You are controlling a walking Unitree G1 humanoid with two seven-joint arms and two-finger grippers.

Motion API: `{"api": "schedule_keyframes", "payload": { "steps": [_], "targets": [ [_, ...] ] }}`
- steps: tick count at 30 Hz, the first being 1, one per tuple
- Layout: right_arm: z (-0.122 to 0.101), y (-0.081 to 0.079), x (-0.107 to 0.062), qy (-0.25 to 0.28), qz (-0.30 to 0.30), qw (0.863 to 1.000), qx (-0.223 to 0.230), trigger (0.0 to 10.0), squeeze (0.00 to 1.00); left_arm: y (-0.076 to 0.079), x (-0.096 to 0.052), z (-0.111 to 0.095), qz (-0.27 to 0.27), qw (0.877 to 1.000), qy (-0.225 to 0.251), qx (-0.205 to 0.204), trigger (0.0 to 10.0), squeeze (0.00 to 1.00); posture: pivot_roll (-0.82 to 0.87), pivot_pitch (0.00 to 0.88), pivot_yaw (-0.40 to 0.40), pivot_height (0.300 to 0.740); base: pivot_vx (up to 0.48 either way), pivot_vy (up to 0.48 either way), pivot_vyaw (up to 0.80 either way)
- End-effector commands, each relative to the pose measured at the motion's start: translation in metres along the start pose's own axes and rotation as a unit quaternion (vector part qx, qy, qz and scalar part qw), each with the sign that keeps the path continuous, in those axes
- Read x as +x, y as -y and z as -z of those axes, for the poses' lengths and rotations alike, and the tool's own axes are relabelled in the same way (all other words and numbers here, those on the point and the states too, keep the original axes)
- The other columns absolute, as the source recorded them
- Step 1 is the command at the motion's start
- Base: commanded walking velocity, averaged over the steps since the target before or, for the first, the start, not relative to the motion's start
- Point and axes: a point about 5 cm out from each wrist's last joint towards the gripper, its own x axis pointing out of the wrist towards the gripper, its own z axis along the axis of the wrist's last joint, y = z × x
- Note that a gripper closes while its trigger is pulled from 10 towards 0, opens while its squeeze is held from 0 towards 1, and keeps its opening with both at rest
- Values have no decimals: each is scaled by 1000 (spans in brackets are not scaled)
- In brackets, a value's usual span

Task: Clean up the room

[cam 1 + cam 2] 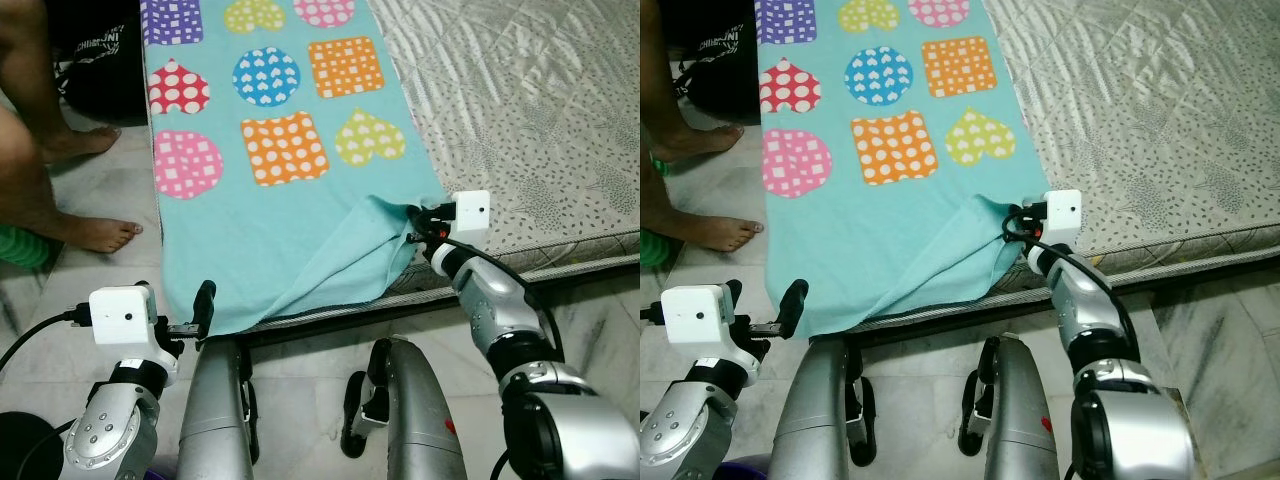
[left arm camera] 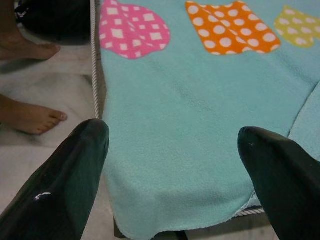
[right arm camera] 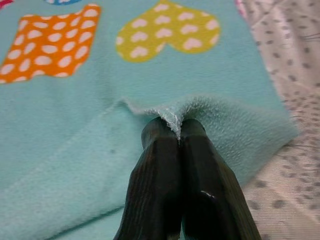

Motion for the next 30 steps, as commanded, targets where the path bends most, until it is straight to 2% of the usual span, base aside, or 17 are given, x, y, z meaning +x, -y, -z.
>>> {"api": "schedule_keyframes", "payload": {
  "steps": [1, 3, 10, 14, 17, 26, 27, 28, 29, 30],
  "targets": [
    [9, 9, -8, -11, 9, 1000, 4, 0, 0, -5, -5, 6, -11, 1000, -13, 0, 10000, 0, 160, 365, -33, 603, 0, 0, 0],
    [11, 10, -9, -12, 8, 1000, 2, 0, 0, -6, -5, 6, -11, 1000, -13, 0, 10000, 0, 160, 365, -33, 603, 0, 0, 0],
    [26, 20, -32, -9, -6, 1000, -12, 0, 0, -5, -3, 7, -7, 1000, -13, -2, 10000, 0, 140, 360, -21, 603, 0, 0, 0],
    [31, 25, -57, 7, -7, 1000, -22, 0, 0, -6, -1, 8, -3, 1000, -14, -2, 10000, 0, 115, 351, -15, 603, 0, 0, 0],
    [33, 25, -70, 11, -5, 999, -29, 0, 0, -6, 2, 8, 0, 1000, -13, -2, 10000, 0, 104, 346, -12, 603, 0, 0, 0],
    [28, 16, -89, 15, -2, 999, -30, 0, 0, -4, 6, 9, 8, 1000, -12, -4, 10000, 0, 83, 326, -4, 603, 0, 0, 0],
    [28, 12, -92, 10, -6, 999, -32, 2980, 0, -4, 8, 9, 9, 1000, -11, -4, 10000, 0, 83, 324, -3, 603, 0, 0, 0],
    [28, 11, -92, 8, -7, 999, -35, 2980, 0, -4, 8, 9, 10, 1000, -11, -4, 10000, 0, 83, 324, -3, 603, 0, 0, 0],
    [29, 9, -93, 6, -7, 999, -37, 9216, 0, -4, 8, 10, 11, 1000, -11, -4, 10000, 0, 82, 322, -2, 603, 0, 0, 0],
    [30, 5, -93, 1, -11, 999, -35, 10000, 0, -3, 9, 10, 11, 1000, -11, -4, 10000, 0, 82, 319, -2, 603, 0, 0, 0]
  ]
}}
